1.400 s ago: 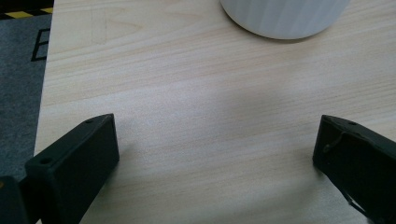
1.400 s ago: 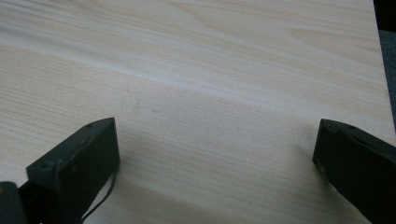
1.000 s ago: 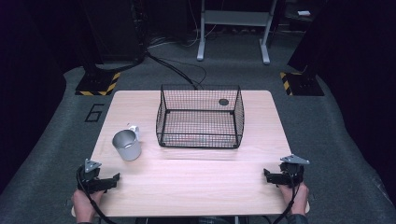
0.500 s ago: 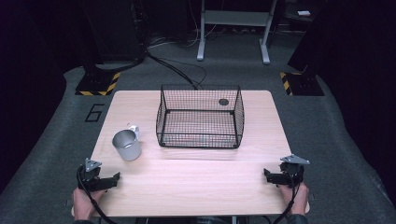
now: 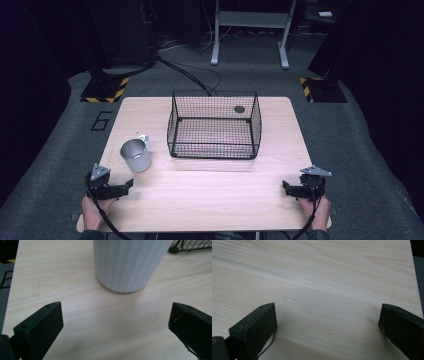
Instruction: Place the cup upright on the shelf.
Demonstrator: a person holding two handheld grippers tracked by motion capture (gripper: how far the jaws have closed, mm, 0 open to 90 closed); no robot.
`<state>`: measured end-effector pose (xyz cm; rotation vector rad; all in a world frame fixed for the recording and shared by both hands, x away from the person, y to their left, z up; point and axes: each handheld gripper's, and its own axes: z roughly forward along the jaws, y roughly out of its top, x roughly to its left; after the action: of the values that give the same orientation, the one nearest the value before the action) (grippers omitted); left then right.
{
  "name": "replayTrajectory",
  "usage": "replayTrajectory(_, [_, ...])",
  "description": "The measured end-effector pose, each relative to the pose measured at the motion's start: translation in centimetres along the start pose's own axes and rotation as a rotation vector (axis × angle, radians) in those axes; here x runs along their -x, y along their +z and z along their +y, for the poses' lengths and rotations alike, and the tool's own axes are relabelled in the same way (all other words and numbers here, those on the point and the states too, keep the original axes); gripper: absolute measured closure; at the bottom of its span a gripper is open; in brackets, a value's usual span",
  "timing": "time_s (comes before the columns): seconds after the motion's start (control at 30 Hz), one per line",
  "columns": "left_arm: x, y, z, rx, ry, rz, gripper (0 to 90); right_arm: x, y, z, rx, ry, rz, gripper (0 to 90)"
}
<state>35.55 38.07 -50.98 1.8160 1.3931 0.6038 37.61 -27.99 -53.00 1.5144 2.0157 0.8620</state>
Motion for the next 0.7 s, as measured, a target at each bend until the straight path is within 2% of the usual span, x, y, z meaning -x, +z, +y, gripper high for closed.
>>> replayTrajectory(0.07, [0.2,0.1,0.6,0.042,-0.017,-0.023,0.0,0.0,0.0,0.0,0.000,0.000,0.000,1.5])
replayTrajectory(0.13, [0.2,0.1,1.2,0.049,-0.014,-0.042,0.0,0.0,0.0,0.0,0.000,0.000,0.000,1.5])
replayTrajectory(0.37, [0.8,0.5,2.7,0.090,0.001,-0.039,0.0,0.0,0.0,0.0,0.000,0.000,0.000,1.5])
replayTrajectory(0.57, [1.0,1.0,3.8,0.083,0.016,-0.047,0.0,0.0,0.0,0.0,0.001,0.000,0.000,1.6])
replayTrajectory(0.7, [1.1,1.4,4.3,0.084,0.011,-0.054,0.0,0.0,0.0,0.0,0.001,0.000,0.000,1.6])
